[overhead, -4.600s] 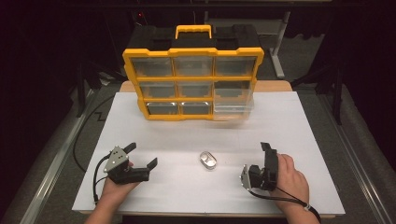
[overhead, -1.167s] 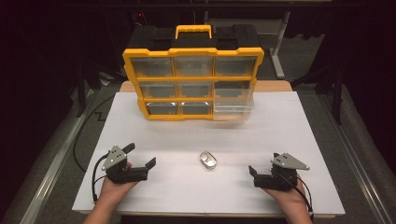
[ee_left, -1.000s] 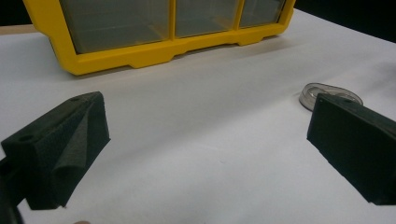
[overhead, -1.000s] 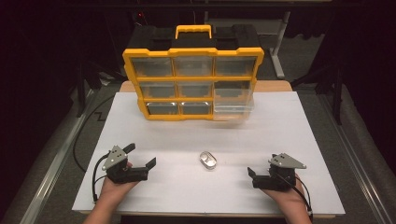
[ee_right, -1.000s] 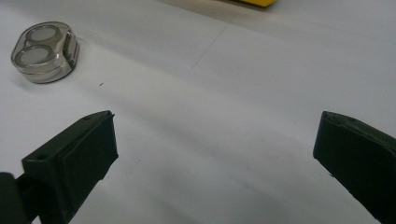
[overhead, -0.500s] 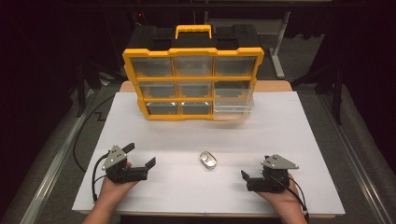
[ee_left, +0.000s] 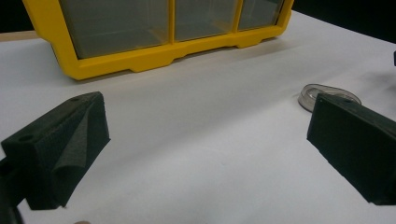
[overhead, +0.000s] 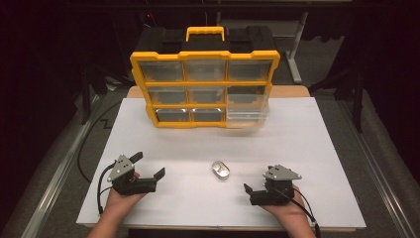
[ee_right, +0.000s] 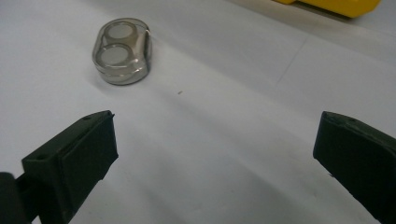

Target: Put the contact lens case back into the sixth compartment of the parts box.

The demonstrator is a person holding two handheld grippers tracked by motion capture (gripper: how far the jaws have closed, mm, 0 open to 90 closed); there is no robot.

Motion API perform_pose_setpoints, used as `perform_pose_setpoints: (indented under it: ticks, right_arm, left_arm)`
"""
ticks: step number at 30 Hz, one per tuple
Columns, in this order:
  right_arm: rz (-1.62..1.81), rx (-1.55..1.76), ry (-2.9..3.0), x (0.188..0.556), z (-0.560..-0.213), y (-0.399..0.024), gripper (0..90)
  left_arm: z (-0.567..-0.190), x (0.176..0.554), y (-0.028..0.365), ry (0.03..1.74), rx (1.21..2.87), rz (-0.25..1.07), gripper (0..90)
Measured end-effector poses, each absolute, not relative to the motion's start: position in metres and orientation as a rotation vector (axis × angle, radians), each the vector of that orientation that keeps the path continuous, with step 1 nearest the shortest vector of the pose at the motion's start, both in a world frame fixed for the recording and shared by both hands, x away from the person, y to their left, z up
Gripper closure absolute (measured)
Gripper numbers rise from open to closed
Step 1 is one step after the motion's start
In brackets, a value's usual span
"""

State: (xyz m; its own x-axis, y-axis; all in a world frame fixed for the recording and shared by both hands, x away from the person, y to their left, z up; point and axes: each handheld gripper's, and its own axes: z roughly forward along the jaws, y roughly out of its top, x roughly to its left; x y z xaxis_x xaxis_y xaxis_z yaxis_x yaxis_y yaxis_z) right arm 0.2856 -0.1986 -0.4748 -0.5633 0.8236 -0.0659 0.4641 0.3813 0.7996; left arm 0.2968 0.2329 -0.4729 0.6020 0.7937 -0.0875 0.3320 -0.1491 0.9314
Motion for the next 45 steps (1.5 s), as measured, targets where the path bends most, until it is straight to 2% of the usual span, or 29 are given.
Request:
perform_pose_setpoints:
  ticks: [15,25,34,45]
  right_arm:
    - [1.110,1.078,2.195,0.297,-0.467,-0.175,0.3]
    - [1.127,1.065,2.219,0.319,-0.466,-0.152,1.8]
    - [1.134,1.021,2.245,0.330,-0.466,-0.132,9.2]
    - [1.141,1.003,2.274,0.338,-0.467,-0.113,23.8]
  left_arm:
    - [-0.473,0.296,0.230,0.913,1.748,0.527,0.2]
    - [-0.474,0.296,0.229,0.907,1.759,0.529,0.2]
    - [-0.474,0.296,0.229,0.901,1.755,0.528,0.2]
    - [-0.475,0.297,0.229,0.903,1.759,0.525,0.2]
